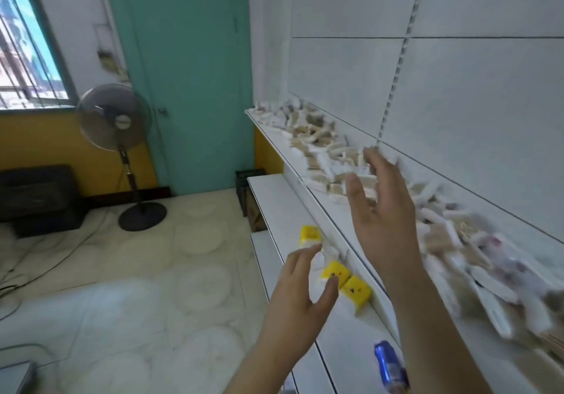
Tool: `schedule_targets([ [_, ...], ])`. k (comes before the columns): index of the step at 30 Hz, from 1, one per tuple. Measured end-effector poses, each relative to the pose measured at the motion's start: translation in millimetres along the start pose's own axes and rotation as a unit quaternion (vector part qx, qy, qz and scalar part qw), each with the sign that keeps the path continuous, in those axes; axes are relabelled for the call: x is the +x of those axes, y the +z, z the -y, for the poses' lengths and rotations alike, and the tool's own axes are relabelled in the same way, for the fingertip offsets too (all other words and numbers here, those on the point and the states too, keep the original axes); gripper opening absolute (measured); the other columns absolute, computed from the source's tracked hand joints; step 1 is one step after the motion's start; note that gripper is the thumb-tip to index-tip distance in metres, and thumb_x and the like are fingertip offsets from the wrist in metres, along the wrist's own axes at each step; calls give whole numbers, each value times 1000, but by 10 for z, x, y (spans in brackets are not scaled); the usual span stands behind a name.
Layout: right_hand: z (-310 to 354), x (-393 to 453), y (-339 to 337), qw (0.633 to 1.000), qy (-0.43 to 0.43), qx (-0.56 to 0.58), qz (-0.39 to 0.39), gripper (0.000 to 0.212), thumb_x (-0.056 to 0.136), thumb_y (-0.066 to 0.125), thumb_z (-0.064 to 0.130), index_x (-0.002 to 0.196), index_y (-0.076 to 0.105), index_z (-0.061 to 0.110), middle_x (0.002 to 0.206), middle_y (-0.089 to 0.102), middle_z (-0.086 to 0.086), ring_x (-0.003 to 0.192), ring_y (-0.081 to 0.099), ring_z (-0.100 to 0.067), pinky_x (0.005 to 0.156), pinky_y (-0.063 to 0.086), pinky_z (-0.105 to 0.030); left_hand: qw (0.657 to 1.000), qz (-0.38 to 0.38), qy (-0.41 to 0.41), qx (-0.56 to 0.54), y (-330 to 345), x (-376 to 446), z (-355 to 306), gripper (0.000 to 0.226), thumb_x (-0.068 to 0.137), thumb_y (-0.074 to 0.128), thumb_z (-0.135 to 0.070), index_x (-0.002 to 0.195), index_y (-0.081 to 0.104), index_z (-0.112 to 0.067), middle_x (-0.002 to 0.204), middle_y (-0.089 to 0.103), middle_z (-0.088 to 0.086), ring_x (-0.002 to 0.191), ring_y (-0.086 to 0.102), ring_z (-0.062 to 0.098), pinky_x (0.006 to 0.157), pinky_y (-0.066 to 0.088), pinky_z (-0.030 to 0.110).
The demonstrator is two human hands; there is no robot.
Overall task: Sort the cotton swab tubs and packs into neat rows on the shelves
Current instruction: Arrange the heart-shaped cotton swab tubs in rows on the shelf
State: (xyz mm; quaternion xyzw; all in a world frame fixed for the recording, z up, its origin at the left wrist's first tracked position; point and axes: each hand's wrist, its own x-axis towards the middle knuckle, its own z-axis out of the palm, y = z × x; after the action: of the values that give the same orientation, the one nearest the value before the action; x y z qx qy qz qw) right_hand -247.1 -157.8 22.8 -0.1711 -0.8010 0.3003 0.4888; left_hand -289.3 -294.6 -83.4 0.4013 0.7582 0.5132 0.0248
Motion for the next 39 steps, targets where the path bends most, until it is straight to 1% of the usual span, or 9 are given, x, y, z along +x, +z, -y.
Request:
schedule_targets([
  [4,-322,490,430,999,21,22,20,56,99,41,56,146,41,26,146,45,9,136,40,-10,109,36,-34,999,-22,-14,29,-46,632,225,48,98,54,-45,143,37,-42,134,39,-30,119,38,-20,95,33,1],
  [7,-500,879,772,997,31,55,40,58,98,41,57,147,40,26,147,43,9,135,40,-11,111,37,-39,998,-14,-28,60,-128,1051,374,51,98,51,-49,145,33,-44,136,36,-31,116,34,-27,87,32,-3],
  [12,-721,1317,1385,995,29,70,59,59,96,38,56,147,41,26,149,43,8,137,38,-10,112,33,-32,995,-45,-70,61,-221,1519,794,52,97,50,-52,146,34,-43,139,38,-28,126,41,-9,95,37,6],
  [15,-813,1441,1747,993,30,70,85,59,95,37,57,146,41,28,149,43,11,138,36,-7,108,30,-25,993,-42,-94,58,-288,1715,1032,52,97,51,-53,145,33,-46,136,38,-31,121,42,-9,87,36,2],
  [18,-898,1614,2130,992,35,69,95,59,95,38,57,145,41,28,148,43,10,138,36,-7,105,28,-21,994,-43,-90,53,-417,2013,1303,53,97,50,-54,145,33,-46,137,37,-31,122,42,-9,95,38,9],
  [25,-993,2111,3120,997,22,27,66,57,97,40,53,145,43,23,146,46,7,136,39,-10,109,32,-27,996,-20,-79,34,-899,2823,2043,55,96,49,-56,146,32,-44,141,37,-27,125,42,-4,102,41,19],
  [31,-838,2679,4017,999,4,-8,45,57,99,42,52,147,40,23,150,43,5,138,38,-12,112,35,-35,999,-9,-39,17,-1632,3727,2686,57,95,48,-56,147,36,-37,141,40,-22,126,40,-6,105,39,16],
  [35,-822,3015,4457,999,-3,-41,18,55,99,42,52,146,41,23,149,45,5,137,40,-15,110,39,-40,1000,5,-22,3,-1915,4205,3063,57,95,48,-58,147,37,-37,140,40,-23,129,40,-7,99,35,6],
  [39,-962,3250,4863,998,10,-62,28,55,100,41,53,148,38,25,151,42,6,140,36,-14,112,38,-40,999,17,-14,-24,-2002,4581,3432,54,95,50,-55,145,41,-36,137,44,-21,129,42,-3,105,41,20],
])
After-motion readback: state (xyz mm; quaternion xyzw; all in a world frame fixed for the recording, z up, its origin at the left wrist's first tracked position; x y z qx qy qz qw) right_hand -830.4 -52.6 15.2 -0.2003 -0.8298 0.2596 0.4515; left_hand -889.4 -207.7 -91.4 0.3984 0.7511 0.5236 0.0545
